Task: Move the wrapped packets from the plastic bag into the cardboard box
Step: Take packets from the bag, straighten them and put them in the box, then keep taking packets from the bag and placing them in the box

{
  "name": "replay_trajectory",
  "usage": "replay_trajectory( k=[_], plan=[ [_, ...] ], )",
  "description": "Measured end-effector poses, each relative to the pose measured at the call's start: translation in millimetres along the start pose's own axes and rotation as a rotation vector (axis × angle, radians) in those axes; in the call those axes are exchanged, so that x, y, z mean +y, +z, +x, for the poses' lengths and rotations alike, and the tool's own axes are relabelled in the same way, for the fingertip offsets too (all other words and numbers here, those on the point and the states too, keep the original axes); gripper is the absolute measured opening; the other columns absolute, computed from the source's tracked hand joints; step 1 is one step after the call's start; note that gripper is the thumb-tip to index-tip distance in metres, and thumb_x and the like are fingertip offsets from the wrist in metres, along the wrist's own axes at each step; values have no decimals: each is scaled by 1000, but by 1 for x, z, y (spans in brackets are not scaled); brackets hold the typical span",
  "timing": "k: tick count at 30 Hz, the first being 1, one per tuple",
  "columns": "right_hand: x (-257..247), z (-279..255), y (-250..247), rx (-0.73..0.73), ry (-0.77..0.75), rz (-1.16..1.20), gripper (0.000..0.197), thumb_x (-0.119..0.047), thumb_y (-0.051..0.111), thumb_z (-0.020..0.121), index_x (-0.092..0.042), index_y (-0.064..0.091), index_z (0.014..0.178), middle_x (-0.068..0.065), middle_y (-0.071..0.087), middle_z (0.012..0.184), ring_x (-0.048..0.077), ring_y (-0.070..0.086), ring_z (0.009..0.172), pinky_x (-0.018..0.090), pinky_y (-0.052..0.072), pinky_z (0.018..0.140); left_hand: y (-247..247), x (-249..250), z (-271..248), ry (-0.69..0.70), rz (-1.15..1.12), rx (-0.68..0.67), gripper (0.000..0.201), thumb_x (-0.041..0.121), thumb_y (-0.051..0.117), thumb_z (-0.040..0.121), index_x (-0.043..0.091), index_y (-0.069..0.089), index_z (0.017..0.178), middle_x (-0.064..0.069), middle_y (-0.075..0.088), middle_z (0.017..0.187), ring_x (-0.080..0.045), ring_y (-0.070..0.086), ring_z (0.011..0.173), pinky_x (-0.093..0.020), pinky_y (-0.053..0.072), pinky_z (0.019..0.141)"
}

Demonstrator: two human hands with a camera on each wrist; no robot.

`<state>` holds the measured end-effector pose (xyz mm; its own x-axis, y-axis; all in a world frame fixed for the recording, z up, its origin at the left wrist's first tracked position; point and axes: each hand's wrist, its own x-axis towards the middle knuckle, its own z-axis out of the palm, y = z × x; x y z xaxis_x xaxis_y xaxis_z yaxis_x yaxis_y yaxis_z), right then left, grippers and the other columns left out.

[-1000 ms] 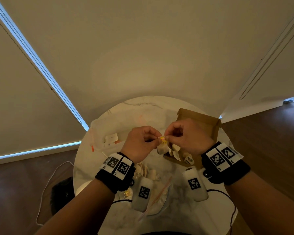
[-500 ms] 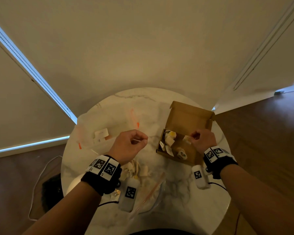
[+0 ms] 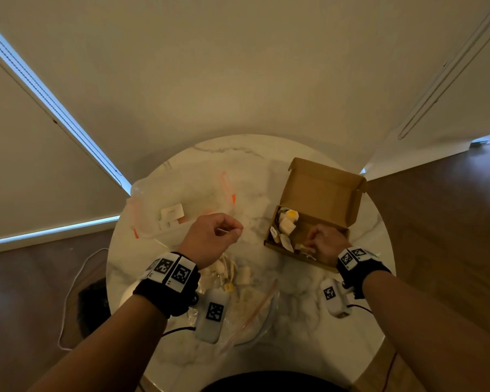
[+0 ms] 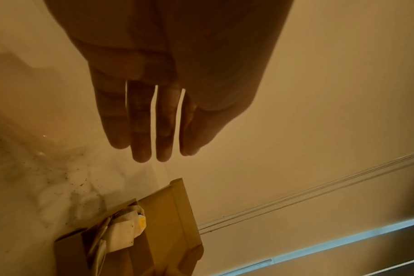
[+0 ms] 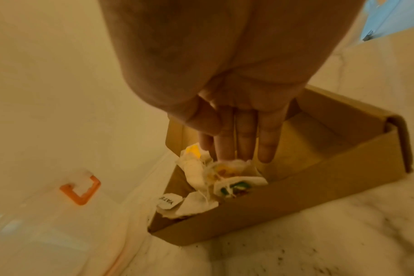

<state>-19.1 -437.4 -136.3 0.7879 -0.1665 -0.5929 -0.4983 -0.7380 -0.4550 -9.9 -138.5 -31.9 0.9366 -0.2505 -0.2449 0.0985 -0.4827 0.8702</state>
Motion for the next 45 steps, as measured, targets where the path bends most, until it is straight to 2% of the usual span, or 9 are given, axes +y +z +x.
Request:
replay_trajectory(
  k=[6, 12, 15, 20, 25, 30, 35, 38, 45],
  plan=[
    [-6, -12, -3, 74, -43, 23, 11, -23, 66, 88, -22, 66, 99, -4, 62, 106, 15, 54, 100, 23, 36, 84, -1, -6, -4, -10, 33, -24, 6, 17, 69, 87, 22, 71, 85, 7, 71, 77, -14, 68, 76, -30, 56, 75],
    [-16, -39, -7, 159, -174, 8, 15, -12, 61, 88, -19, 68, 99, -4, 64, 97, 9, 54, 86, 12, 36, 64, 6, -15, -23, 31, 416, -227, 7, 26, 69, 87, 21, 70, 91, 9, 67, 89, -8, 63, 82, -24, 53, 79],
    [-20, -51, -5, 182, -243, 17, 13, -14, 63, 87, -19, 67, 99, -4, 64, 97, 15, 61, 95, 24, 45, 79, 17, -22, -40, 84, 530, -390, 10, 31, 71, 85, 24, 70, 92, 12, 61, 92, -9, 61, 85, -26, 49, 80],
    [-24, -91, 25, 133, -477, -41, 12, -20, 60, 89, -29, 67, 91, -6, 67, 86, 12, 62, 78, 26, 50, 71, 31, -43, -71, 151, 710, -688, 26, 42, 67, 86, 41, 67, 112, 5, 38, 135, -14, 35, 122, -33, 32, 106],
    [-31, -129, 96, -141, -728, -296, 22, -22, 54, 92, -12, 73, 98, 6, 72, 95, 22, 65, 87, 34, 51, 82, 44, -70, -68, 108, 793, -484, 52, 37, 75, 79, 19, 59, 125, -3, 48, 127, -23, 49, 115, -38, 43, 98],
    [-38, -114, 146, -85, -590, -425, 39, -22, 46, 97, -5, 51, 133, 14, 51, 136, 30, 43, 127, 33, 31, 109, 47, -76, -58, 107, 665, -257, 36, 19, 72, 79, 10, 66, 113, -9, 58, 112, -25, 58, 100, -35, 47, 89],
    [-41, -107, 161, -46, -471, -446, 40, -17, 46, 97, -3, 47, 135, 15, 45, 140, 30, 39, 131, 36, 28, 111, 57, -79, -77, 9, 494, -368, 54, 33, 76, 77, 22, 49, 122, 0, 62, 101, -16, 58, 86, -32, 52, 78],
    [-38, -104, 167, 0, -486, -502, 56, -30, 49, 95, -10, 34, 145, 10, 33, 150, 28, 26, 140, 37, 16, 119, 57, -88, -76, 96, 424, -284, 23, 5, 61, 82, 18, 51, 99, -1, 60, 77, -17, 56, 67, -31, 52, 65],
    [-48, -98, 173, -57, -419, -509, 50, -25, 52, 92, -19, 37, 139, 11, 32, 145, 34, 31, 130, 41, 36, 105, 49, -86, -67, 265, 381, -163, 18, -6, 63, 72, 11, 66, 69, -4, 64, 72, -18, 59, 66, -29, 50, 64]
  ],
)
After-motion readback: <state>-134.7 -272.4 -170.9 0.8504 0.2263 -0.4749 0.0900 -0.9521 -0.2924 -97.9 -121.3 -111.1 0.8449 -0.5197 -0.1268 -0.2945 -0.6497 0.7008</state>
